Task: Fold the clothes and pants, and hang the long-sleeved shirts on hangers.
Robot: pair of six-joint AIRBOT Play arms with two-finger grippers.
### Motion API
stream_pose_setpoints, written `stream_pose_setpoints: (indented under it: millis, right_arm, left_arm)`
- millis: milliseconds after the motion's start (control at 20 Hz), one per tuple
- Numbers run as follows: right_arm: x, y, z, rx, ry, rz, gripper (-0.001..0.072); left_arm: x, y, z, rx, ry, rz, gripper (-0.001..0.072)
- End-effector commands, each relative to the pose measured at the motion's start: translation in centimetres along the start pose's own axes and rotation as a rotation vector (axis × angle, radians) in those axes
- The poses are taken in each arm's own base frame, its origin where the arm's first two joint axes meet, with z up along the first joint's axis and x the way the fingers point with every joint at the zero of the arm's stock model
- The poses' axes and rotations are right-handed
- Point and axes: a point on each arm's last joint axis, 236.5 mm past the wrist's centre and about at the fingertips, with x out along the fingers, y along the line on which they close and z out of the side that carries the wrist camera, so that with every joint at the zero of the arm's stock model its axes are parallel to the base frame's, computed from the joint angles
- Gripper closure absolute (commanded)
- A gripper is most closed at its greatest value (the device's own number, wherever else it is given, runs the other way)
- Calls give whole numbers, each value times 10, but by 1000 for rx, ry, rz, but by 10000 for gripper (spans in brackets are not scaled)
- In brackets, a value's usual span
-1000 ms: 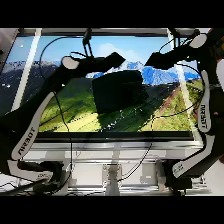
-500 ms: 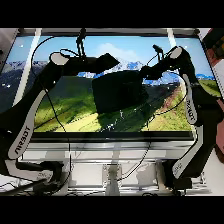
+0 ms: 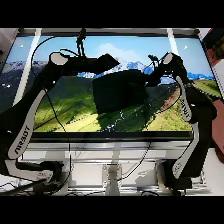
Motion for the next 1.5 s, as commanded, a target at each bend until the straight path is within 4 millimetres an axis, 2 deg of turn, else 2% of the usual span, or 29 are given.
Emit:
stream_pose_setpoints:
  millis: [0, 150, 300, 400, 450, 500, 550, 600, 650, 700, 750, 850, 900, 1000, 1150, 1300, 1400, 1450]
  right_arm:
    - [13, 27, -12, 84, 73, 216, 119]
    - [26, 43, -18, 112, 117, 309, 84]
    - [38, 87, -18, 122, 140, 450, 83]
    - [47, 114, -13, 107, 115, 480, 99]
    - [50, 129, -9, 101, 97, 501, 232]
    - [50, 143, -5, 99, 81, 525, 485]
    - [48, 156, -1, 99, 59, 551, 661]
    - [40, 167, 4, 70, 34, 580, 675]
    - [28, 178, 9, 5, -1, 602, 675]
    - [11, 184, 16, -57, -49, 606, 676]
    - [-11, 189, 26, -95, -104, 610, 676]
    - [-69, 188, 50, -121, -253, 609, 677]
    - [-103, 184, 58, -122, -322, 613, 677]
    - [-165, 161, 64, -114, -425, 596, 677]
    - [-248, 113, 52, -49, -529, 561, 677]
    - [-321, 38, 28, 80, -645, 444, 677]
    - [-363, -26, 1, 194, -721, 300, 677]
    - [-382, -64, -17, 276, -757, 217, 677]
  left_arm:
    - [0, 0, 0, 0, 0, 0, 17]
    - [0, 0, 0, 0, 0, 0, 17]
    - [0, 0, 0, 1, 0, 0, 17]
    - [0, 0, 0, 1, 0, 0, 17]
    - [0, 0, 0, 1, 0, 0, 17]
    - [-1, 1, 1, 4, -2, 2, 22]
    - [-2, 2, 2, 41, -5, 4, 138]
    - [-5, 4, 4, 99, -8, 6, 363]
    - [-8, 7, 8, 135, -16, 12, 522]
    - [-15, 11, 14, 142, -31, 21, 597]
    - [-24, 14, 22, 141, -52, 30, 614]
    - [-44, 21, 39, 141, -97, 52, 622]
    - [-57, 25, 49, 144, -123, 66, 673]
    - [-83, 28, 61, 176, -152, 104, 676]
    - [-120, 22, 65, 237, -149, 144, 676]
    - [-152, 5, 65, 273, -153, 144, 676]
    - [-170, -9, 68, 298, -175, 146, 676]
    - [-177, -15, 70, 311, -190, 148, 676]
